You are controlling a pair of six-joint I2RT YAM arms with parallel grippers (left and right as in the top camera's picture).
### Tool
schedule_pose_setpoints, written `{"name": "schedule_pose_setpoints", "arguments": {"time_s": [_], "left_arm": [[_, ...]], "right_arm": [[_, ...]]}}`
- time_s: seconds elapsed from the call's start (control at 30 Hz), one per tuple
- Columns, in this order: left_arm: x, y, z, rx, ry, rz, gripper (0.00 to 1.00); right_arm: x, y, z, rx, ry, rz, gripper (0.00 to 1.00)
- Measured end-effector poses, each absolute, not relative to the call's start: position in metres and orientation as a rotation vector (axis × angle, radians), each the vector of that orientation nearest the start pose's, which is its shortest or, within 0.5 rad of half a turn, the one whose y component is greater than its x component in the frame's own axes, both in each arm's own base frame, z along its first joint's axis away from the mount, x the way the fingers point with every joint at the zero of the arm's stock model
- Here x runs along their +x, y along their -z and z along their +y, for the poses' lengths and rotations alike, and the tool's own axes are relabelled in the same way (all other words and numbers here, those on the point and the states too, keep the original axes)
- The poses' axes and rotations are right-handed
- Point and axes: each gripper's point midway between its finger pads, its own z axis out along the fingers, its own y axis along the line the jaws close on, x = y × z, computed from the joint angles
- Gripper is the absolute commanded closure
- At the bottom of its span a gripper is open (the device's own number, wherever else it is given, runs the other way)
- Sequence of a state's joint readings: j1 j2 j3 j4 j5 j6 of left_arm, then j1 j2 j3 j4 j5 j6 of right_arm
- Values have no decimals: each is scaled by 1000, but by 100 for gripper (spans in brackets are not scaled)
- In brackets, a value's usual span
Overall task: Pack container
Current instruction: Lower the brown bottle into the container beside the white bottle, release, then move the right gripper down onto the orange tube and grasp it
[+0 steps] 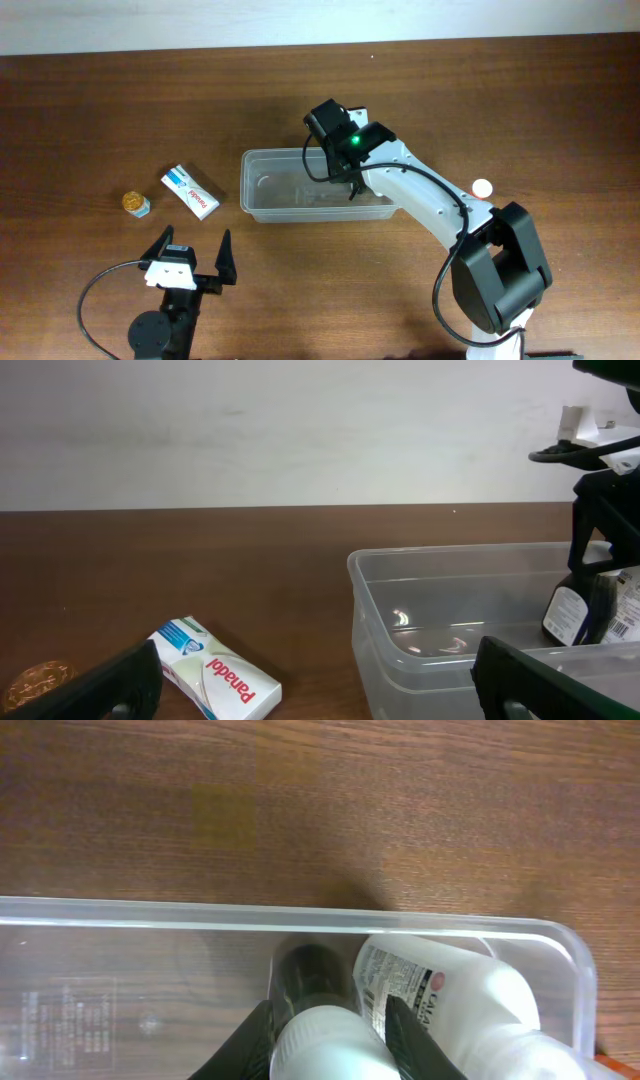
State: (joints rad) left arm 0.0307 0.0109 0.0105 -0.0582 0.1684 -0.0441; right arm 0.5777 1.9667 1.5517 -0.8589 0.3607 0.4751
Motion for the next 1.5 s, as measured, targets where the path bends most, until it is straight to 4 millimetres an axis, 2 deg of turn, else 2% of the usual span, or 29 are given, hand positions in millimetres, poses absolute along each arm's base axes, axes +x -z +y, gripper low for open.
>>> {"name": "schedule_pose_setpoints", "arguments": {"time_s": [0.13, 0.27, 0.5, 0.57, 0.67, 0.77, 0.83, 0.93, 0.97, 1.03, 1.07, 1.1, 1.17, 1.2, 1.23, 1.27, 1.33, 1.43, 1.5], "left_arm": [[245, -162, -21, 69, 147, 1629, 1], [245, -162, -21, 69, 147, 1629, 1], [245, -162, -21, 69, 147, 1629, 1], [245, -162, -21, 69, 147, 1629, 1], [245, -162, -21, 69, 147, 1629, 1], [245, -162, -21, 69, 147, 1629, 1], [245, -162, -21, 69, 147, 1629, 1], [245, -162, -21, 69, 147, 1629, 1], [245, -162, -21, 69, 147, 1629, 1], [245, -162, -21, 68, 147, 1629, 1], [245, -162, -21, 69, 147, 1629, 1], [245, -162, -21, 68, 147, 1629, 0], [245, -162, -21, 69, 147, 1629, 1], [245, -162, -21, 69, 147, 1629, 1], [245, -162, -21, 69, 147, 1629, 1], [245, -162, -21, 69, 147, 1629, 1], [245, -162, -21, 69, 147, 1629, 1], [245, -162, -21, 69, 147, 1629, 1], [245, -162, -21, 69, 147, 1629, 1]], "right_arm": [[401, -89, 187, -64, 238, 2696, 71], [400, -88, 182, -61, 257, 2702, 61], [402, -88, 177, -48, 262, 2705, 60], [404, -91, 179, -59, 257, 2701, 60], [412, -108, 184, -71, 230, 2672, 60], [421, -139, 191, -70, 187, 2628, 61], [423, -167, 194, -69, 150, 2599, 60], [422, -230, 196, -67, 70, 2526, 54], [417, -264, 193, -64, 38, 2487, 53], [397, -318, 177, -45, 5, 2450, 53], [390, -334, 167, -30, 4, 2441, 53], [378, -349, 149, -3, 15, 2445, 52], [362, -366, 112, 79, 54, 2464, 50], [359, -366, 103, 99, 69, 2475, 43], [351, -365, 79, 169, 110, 2508, 43], [348, -360, 65, 209, 120, 2544, 43], [350, -349, 47, 288, 87, 2589, 42], [350, -322, 13, 444, 53, 2682, 41], [348, -307, -1, 507, 57, 2725, 42]]}}
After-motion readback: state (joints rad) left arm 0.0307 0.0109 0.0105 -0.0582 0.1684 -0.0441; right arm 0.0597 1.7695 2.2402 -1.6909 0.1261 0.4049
